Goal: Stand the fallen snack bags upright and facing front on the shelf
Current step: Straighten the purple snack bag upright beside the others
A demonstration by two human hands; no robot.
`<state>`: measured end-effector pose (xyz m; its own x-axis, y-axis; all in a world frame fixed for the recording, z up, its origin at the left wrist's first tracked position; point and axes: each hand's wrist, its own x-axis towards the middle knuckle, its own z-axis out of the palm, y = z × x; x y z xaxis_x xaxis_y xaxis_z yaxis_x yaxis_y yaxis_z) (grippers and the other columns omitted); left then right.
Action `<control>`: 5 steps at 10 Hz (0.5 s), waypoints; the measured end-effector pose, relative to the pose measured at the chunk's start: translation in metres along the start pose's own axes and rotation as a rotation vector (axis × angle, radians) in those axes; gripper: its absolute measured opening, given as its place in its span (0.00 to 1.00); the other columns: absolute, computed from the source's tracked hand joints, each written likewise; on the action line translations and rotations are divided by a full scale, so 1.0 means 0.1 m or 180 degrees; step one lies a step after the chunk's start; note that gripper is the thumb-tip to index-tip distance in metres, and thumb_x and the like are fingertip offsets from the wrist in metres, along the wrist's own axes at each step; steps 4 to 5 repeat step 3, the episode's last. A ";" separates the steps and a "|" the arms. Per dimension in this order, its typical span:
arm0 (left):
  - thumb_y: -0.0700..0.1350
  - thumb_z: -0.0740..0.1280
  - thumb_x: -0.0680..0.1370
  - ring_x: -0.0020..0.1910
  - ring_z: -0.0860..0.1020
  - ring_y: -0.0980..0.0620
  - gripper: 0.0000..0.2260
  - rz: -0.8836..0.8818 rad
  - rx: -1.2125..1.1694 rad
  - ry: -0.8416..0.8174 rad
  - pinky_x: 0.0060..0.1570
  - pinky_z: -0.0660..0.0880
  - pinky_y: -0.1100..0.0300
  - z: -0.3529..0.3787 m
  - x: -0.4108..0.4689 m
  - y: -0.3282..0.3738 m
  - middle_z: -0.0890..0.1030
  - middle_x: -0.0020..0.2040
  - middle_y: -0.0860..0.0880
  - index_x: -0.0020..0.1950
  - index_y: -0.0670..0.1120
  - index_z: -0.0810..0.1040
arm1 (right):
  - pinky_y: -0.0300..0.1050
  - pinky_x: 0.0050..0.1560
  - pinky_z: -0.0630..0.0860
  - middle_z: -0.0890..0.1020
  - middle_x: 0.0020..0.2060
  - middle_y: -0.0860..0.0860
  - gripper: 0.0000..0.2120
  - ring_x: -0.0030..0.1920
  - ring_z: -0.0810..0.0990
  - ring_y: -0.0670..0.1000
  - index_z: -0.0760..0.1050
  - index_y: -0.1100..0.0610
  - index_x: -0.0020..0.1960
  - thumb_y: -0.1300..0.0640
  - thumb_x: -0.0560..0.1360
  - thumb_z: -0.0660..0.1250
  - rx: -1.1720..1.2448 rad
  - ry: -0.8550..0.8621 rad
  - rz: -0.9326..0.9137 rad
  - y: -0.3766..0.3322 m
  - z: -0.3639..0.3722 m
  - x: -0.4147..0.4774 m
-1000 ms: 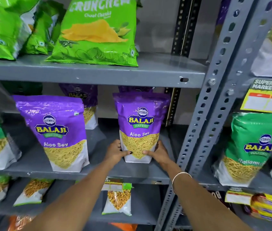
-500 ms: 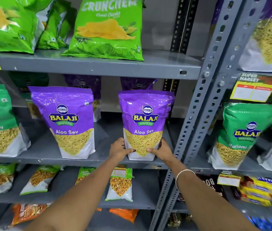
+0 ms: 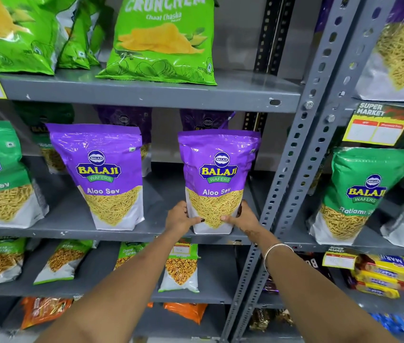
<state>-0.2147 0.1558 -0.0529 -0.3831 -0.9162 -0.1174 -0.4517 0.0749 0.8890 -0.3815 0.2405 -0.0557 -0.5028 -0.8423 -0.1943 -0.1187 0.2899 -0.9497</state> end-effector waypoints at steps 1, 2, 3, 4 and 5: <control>0.41 0.76 0.66 0.57 0.79 0.42 0.23 -0.0023 0.0091 -0.0044 0.59 0.76 0.47 0.00 0.03 -0.02 0.80 0.60 0.40 0.57 0.38 0.73 | 0.46 0.60 0.70 0.73 0.66 0.60 0.34 0.67 0.71 0.58 0.61 0.63 0.67 0.64 0.67 0.74 -0.0051 0.0001 0.0077 0.00 0.00 -0.03; 0.42 0.76 0.65 0.58 0.78 0.42 0.25 -0.0005 0.0206 -0.0116 0.59 0.76 0.46 -0.04 0.03 0.00 0.79 0.61 0.40 0.58 0.39 0.71 | 0.47 0.62 0.69 0.72 0.67 0.59 0.39 0.68 0.70 0.57 0.58 0.62 0.70 0.63 0.66 0.75 -0.0063 0.0045 0.0105 -0.05 -0.01 -0.07; 0.45 0.77 0.65 0.63 0.75 0.42 0.32 0.0177 0.0369 -0.0045 0.62 0.73 0.45 -0.07 -0.01 0.01 0.74 0.66 0.40 0.64 0.40 0.67 | 0.50 0.69 0.66 0.68 0.70 0.56 0.50 0.71 0.66 0.56 0.50 0.61 0.74 0.56 0.63 0.78 -0.0108 0.0264 -0.0146 -0.09 0.03 -0.12; 0.45 0.77 0.65 0.63 0.75 0.42 0.32 0.0177 0.0369 -0.0045 0.62 0.73 0.45 -0.07 -0.01 0.01 0.74 0.66 0.40 0.64 0.40 0.67 | 0.50 0.69 0.66 0.68 0.70 0.56 0.50 0.71 0.66 0.56 0.50 0.61 0.74 0.56 0.63 0.78 -0.0108 0.0264 -0.0146 -0.09 0.03 -0.12; 0.45 0.77 0.65 0.63 0.75 0.42 0.32 0.0177 0.0369 -0.0045 0.62 0.73 0.45 -0.07 -0.01 0.01 0.74 0.66 0.40 0.64 0.40 0.67 | 0.50 0.69 0.66 0.68 0.70 0.56 0.50 0.71 0.66 0.56 0.50 0.61 0.74 0.56 0.63 0.78 -0.0108 0.0264 -0.0146 -0.09 0.03 -0.12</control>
